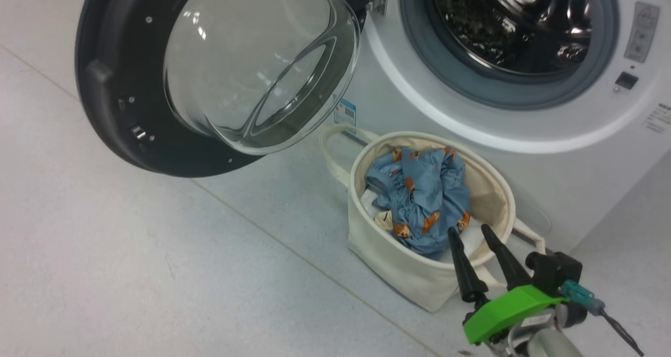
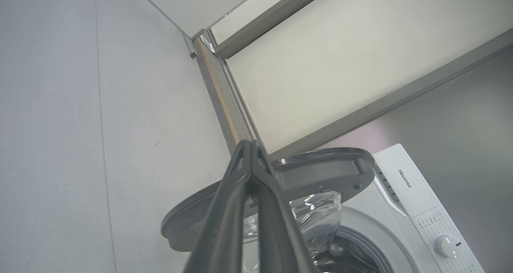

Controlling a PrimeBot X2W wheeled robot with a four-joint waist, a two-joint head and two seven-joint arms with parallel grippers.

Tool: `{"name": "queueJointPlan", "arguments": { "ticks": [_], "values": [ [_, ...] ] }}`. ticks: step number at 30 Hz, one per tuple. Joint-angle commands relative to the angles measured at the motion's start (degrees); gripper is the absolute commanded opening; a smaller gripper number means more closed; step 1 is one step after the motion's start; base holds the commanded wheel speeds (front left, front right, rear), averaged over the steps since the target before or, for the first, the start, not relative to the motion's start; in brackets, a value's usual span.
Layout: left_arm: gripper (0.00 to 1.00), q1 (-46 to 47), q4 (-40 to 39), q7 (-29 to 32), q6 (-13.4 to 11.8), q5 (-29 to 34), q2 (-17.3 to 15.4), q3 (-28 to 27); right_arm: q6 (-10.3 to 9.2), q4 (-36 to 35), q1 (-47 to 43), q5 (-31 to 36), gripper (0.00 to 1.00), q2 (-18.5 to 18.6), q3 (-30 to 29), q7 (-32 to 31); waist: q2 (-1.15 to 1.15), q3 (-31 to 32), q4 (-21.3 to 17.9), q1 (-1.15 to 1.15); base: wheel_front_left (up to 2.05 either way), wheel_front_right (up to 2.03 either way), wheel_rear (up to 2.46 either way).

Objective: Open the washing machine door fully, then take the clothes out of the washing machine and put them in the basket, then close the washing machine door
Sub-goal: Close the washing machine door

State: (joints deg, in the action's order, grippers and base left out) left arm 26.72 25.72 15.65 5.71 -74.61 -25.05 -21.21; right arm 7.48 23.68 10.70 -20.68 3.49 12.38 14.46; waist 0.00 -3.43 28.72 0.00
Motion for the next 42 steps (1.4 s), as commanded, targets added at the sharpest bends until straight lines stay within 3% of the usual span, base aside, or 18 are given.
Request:
{"name": "queueJointPlan", "arguments": {
  "ticks": [1,8,14,29,38,42],
  "values": [
    [0.0,3.5,-0.2,1.4,-0.4,-1.2,-4.1,-2.6,0.01,-1.3,2.5,0.5,1.0,0.6,1.2,0.5,0.0,-0.9,-0.2,0.0,0.0,0.0,0.0],
    [0.0,14.4,9.0,10.9,-1.2,-8.3,-5.8,-2.0,0.01,-1.2,3.6,1.0,1.0,3.0,0.9,0.5,0.0,-3.8,-0.1,0.0,0.0,0.0,0.0],
    [0.0,21.6,15.2,13.1,-1.5,-9.4,-5.8,-0.5,0.01,-2.4,5.0,1.4,1.0,5.5,2.1,-1.7,0.0,-6.6,0.0,0.0,0.0,0.0,0.0],
    [0.0,31.7,29.9,10.0,0.5,-6.6,-4.6,3.1,0.01,-11.0,7.9,2.8,1.0,12.1,2.6,-9.4,0.0,-15.2,-0.4,0.0,0.0,0.0,0.0],
    [0.0,37.7,38.0,1.2,1.4,-3.5,-3.7,4.8,0.01,-16.7,5.5,4.6,1.0,13.2,-1.1,-12.3,0.0,-18.6,-1.0,0.0,0.0,0.0,0.0],
    [0.0,39.0,39.6,3.1,1.7,-2.7,-2.4,6.9,0.01,-19.0,3.6,5.2,1.0,12.9,-2.9,-12.9,0.0,-18.8,-1.2,0.0,0.0,0.0,0.0]
  ]
}}
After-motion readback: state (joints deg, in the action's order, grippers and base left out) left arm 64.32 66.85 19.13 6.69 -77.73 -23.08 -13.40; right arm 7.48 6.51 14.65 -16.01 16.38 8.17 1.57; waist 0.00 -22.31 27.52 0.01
